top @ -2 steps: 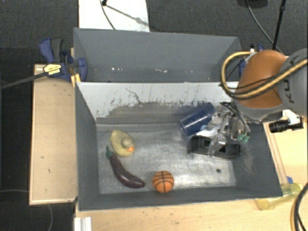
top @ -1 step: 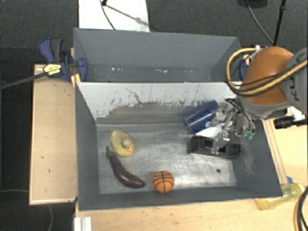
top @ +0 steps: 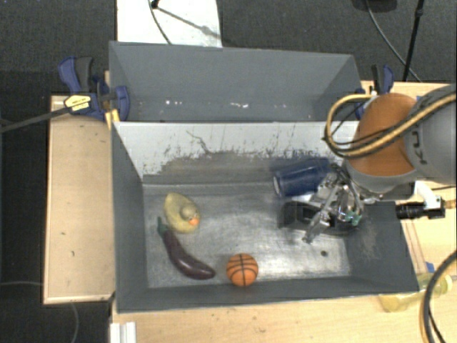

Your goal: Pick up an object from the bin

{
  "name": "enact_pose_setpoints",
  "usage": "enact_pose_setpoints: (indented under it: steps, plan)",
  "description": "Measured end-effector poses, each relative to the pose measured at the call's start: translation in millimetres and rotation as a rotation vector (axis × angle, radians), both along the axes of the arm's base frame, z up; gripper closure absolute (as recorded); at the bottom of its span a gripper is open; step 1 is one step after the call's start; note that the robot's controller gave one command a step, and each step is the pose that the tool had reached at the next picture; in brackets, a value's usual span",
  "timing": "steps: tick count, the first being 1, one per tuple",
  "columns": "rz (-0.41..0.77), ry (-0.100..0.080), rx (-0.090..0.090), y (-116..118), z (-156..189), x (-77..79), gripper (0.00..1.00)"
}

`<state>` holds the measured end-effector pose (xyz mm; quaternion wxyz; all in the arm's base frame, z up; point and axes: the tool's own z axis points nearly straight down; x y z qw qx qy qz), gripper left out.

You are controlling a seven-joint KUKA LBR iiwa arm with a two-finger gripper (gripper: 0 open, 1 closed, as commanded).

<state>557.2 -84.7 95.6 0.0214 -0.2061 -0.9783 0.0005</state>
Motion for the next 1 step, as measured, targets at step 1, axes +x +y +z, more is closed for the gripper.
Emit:
enact_pose_setpoints:
  steps: [1]
  plan:
    - [0.029,-0.01,0.001,2.7,-15.8,1.1,1.0]
